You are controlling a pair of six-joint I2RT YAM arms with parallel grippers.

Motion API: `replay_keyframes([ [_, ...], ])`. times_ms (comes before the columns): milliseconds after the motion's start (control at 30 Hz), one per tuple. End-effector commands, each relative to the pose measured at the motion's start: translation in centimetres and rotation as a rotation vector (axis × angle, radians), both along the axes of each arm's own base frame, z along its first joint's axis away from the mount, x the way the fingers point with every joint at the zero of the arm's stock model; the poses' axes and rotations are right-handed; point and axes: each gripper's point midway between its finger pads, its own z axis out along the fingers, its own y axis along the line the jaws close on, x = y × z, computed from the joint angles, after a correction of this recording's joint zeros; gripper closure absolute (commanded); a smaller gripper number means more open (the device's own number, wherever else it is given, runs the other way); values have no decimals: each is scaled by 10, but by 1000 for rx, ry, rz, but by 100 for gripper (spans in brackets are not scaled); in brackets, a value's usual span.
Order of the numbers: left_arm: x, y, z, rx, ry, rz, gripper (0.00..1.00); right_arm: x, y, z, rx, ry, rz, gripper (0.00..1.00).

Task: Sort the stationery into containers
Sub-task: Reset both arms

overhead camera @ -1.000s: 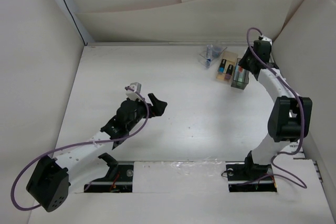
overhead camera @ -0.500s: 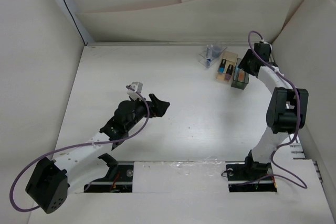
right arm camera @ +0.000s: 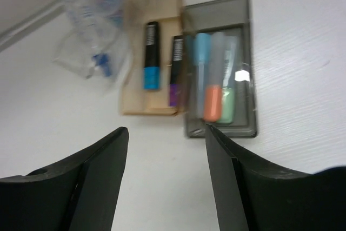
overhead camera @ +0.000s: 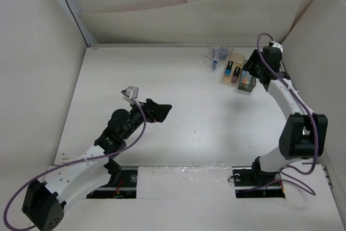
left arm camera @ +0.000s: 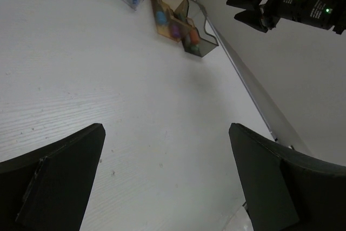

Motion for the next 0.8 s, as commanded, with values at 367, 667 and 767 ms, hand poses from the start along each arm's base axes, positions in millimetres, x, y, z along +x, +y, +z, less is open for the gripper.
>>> replay_keyframes([
  [367, -37, 6, 49, -143, -85, -89, 0, -156, 198, 92, -49, -372, 573, 1],
  [667, -42, 2, 51, -187, -91, -121, 0, -222, 200, 42, -27, -256, 595, 1],
  [767, -40, 1, 46, -171, -67, -119, 0, -228, 200, 36, -33, -229, 590, 1],
])
